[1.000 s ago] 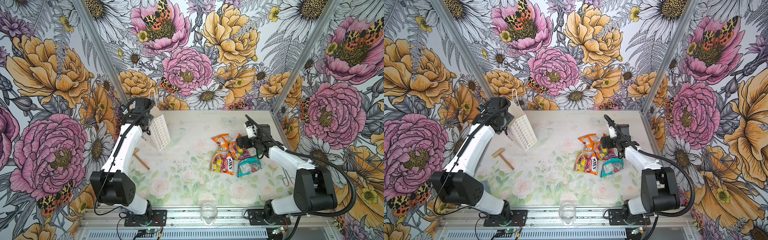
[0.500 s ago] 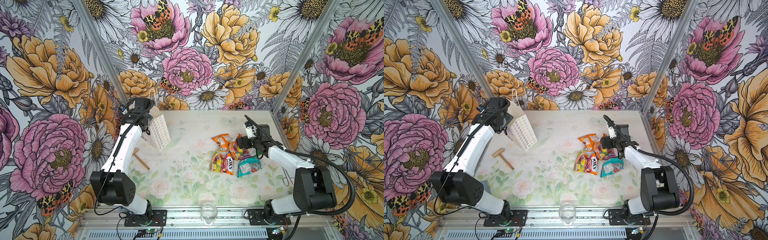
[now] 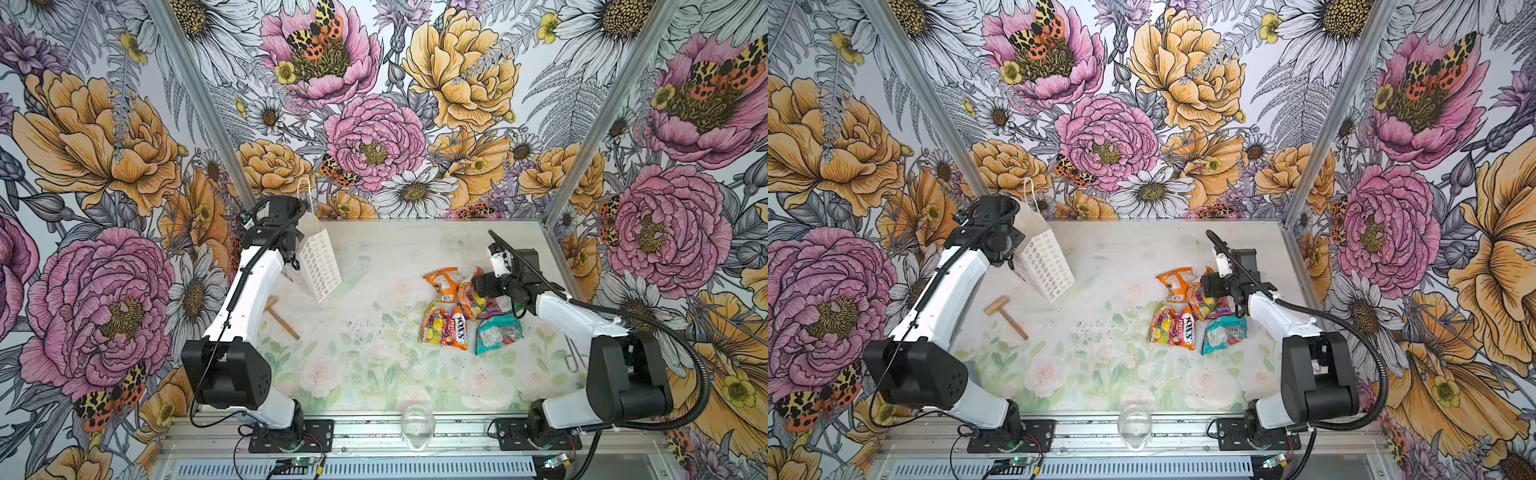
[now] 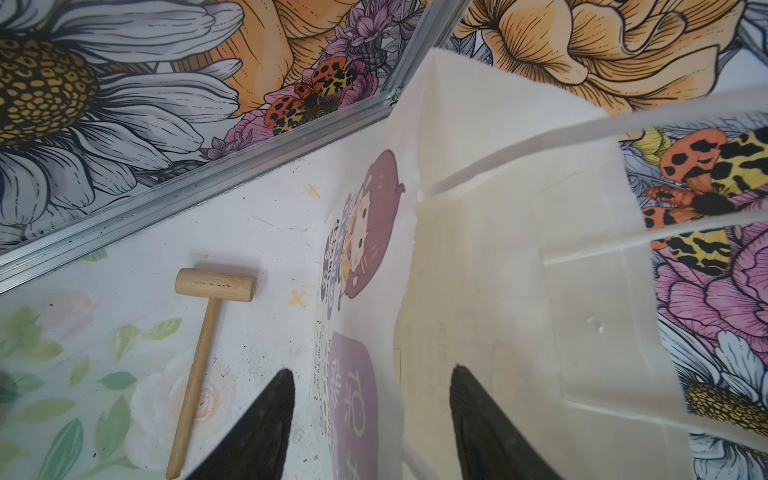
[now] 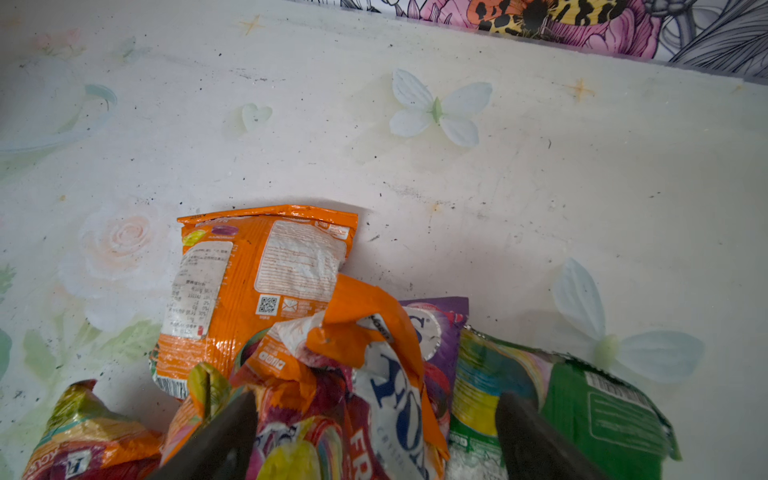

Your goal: Place the snacks into the paper bag

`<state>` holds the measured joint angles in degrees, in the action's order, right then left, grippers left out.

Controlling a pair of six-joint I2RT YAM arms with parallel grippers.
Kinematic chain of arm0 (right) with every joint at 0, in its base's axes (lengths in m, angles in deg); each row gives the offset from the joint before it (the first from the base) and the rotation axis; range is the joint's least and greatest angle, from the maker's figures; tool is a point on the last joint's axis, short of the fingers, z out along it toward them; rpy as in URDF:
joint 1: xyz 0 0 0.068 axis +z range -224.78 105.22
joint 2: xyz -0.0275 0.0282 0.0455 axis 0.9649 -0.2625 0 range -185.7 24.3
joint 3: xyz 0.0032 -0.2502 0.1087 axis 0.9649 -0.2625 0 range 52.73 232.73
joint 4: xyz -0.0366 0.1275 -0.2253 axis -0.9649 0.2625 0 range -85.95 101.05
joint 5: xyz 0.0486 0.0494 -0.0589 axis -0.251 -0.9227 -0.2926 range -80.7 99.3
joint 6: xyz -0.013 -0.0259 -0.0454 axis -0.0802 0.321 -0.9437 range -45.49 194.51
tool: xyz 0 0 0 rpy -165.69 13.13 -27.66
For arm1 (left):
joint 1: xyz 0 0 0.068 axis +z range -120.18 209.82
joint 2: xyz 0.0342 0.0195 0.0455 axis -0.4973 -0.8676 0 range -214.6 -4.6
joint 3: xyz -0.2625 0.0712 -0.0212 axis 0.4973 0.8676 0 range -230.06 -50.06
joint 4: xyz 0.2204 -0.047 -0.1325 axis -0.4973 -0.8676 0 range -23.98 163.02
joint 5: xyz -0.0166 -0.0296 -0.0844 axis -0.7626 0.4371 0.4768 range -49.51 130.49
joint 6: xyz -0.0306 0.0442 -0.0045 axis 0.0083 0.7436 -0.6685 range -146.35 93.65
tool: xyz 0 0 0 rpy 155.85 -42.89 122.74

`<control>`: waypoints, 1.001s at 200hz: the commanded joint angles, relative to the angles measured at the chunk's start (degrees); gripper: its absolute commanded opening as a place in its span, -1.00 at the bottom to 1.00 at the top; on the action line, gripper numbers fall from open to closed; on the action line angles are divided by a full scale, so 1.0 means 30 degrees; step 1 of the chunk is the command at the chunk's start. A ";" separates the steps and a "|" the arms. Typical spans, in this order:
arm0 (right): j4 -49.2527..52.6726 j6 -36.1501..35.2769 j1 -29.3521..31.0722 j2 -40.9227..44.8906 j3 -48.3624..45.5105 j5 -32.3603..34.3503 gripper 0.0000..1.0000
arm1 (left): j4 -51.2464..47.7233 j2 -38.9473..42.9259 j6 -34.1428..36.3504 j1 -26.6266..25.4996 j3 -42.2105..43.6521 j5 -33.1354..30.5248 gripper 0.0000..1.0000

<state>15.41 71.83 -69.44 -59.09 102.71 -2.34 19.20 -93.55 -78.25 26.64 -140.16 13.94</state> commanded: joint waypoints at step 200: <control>-0.0095 -0.0277 0.0207 -0.0297 0.0041 -0.0006 0.80 | -0.0077 -0.0191 0.0334 0.0236 -0.0605 0.0404 -0.08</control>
<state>15.41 71.81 -69.33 -59.09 102.71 -2.34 19.20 -94.29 -78.17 26.64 -140.18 14.16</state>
